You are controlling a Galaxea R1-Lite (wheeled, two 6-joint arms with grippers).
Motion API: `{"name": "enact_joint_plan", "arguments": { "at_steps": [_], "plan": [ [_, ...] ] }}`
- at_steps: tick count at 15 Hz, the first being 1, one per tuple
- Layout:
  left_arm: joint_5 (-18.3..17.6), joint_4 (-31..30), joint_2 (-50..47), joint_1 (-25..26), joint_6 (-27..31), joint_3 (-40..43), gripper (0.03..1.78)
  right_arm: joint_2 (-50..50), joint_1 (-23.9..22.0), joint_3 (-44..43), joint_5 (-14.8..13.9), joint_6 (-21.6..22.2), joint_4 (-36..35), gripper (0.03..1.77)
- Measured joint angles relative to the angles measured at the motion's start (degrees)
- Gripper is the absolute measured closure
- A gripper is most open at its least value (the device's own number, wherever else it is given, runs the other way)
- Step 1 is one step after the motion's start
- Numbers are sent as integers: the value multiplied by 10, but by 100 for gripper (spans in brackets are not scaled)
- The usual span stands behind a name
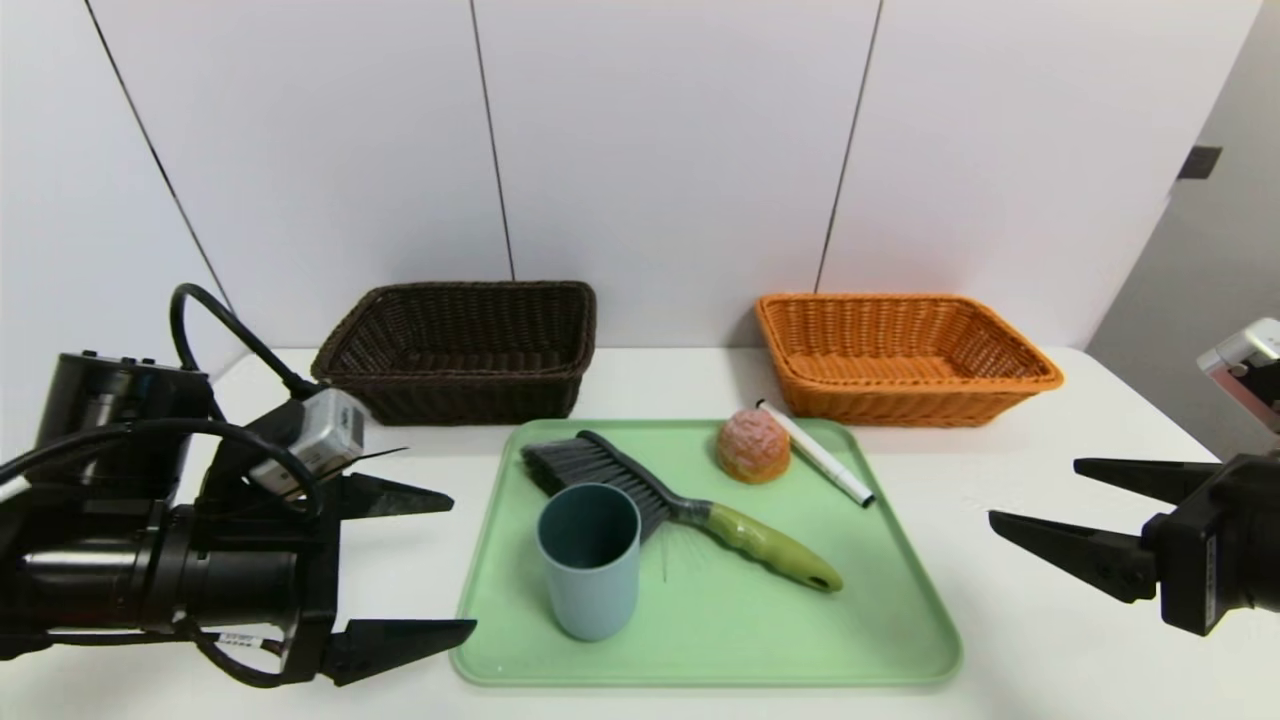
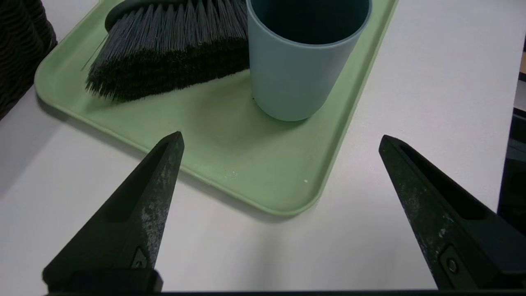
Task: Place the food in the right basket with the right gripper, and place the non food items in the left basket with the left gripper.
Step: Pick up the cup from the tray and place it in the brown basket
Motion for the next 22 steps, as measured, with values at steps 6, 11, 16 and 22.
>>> {"name": "enact_joint_plan", "arguments": {
  "at_steps": [6, 11, 16, 22],
  "plan": [
    [-10, -97, 90, -51, -2, 10, 12, 6, -4, -16, -1, 0, 0, 10],
    [-10, -181, 158, -69, -19, 6, 12, 7, -5, -15, -1, 1, 1, 10],
    [-11, -245, 179, -102, -96, -12, 12, 13, -7, -11, -1, 2, 1, 10],
    [-9, -299, 207, -140, -125, -19, 12, 16, -10, -4, -3, 5, 2, 10]
  ]
}}
